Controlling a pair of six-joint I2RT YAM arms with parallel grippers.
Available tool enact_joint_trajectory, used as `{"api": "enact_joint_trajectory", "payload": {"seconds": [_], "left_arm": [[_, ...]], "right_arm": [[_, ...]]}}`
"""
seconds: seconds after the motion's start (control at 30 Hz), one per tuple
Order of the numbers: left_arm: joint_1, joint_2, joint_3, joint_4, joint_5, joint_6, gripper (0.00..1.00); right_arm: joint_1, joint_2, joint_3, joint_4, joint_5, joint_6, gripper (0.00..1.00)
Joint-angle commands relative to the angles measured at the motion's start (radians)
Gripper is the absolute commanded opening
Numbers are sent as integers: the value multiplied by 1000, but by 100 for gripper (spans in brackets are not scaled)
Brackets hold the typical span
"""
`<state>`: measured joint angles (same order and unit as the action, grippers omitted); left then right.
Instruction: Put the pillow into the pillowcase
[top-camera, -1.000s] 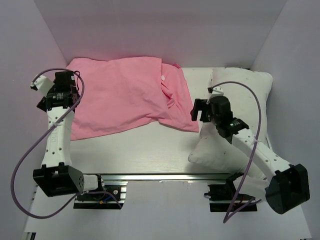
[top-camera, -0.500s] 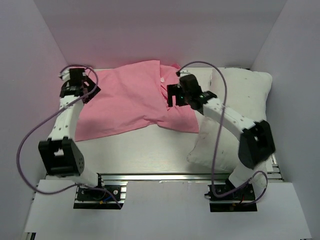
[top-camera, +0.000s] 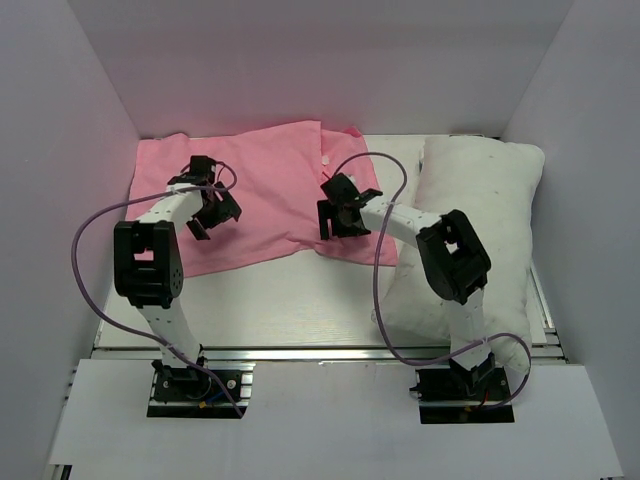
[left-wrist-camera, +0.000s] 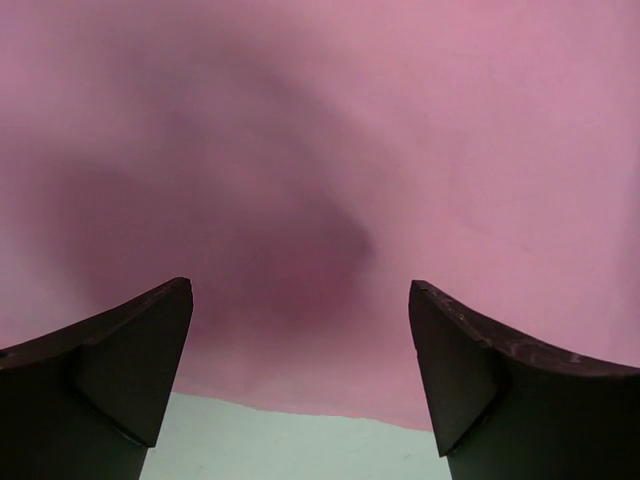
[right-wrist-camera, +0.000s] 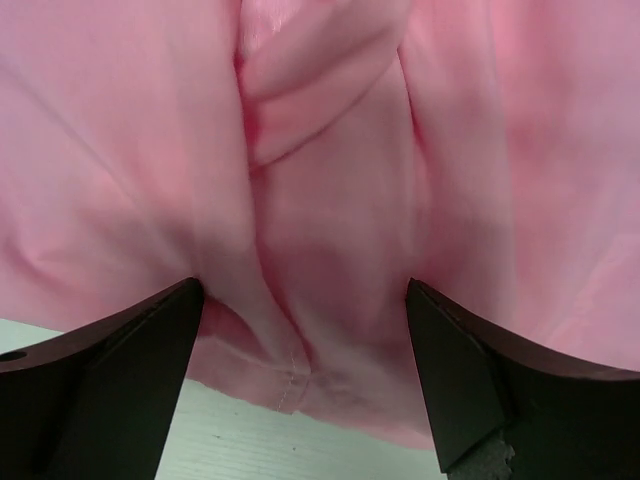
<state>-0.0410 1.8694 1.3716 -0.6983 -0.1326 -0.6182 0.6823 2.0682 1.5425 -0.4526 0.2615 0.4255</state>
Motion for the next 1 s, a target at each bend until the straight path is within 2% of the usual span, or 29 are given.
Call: {"api": "enact_joint_trajectory", "payload": {"seconds": [0.0,0.07,0.27,0.43,0.57,0.73,0.83,0.97], "left_arm": [[4,-44,-51,-10,14,-43,98],[-2,-56,-81,-41,2,-86,98],[-3,-222,-313,-35,-56,-159,98],[-3,-387,-495,-82,-108,-186,98],[-2,-563,-584,-161,-124,-236,98],[-3,-682,-560,-242,-154,-249,98],[-3,-716,-487,-244,-191,-236,98],[-3,-708,-419,-135,-145,-177,98]], "right_arm": [[48,-42,-74,11,41,47,87],[72,-46,-102,12,44,48,87],[149,-77,-232,20,48,73,85],[250,-232,-419,31,18,127,84],[394,-361,-599,51,-94,110,84],[554,-471,-648,68,-250,24,84],[569,-517,-618,104,-252,9,86],[551,-531,-529,199,-211,-102,89]]}}
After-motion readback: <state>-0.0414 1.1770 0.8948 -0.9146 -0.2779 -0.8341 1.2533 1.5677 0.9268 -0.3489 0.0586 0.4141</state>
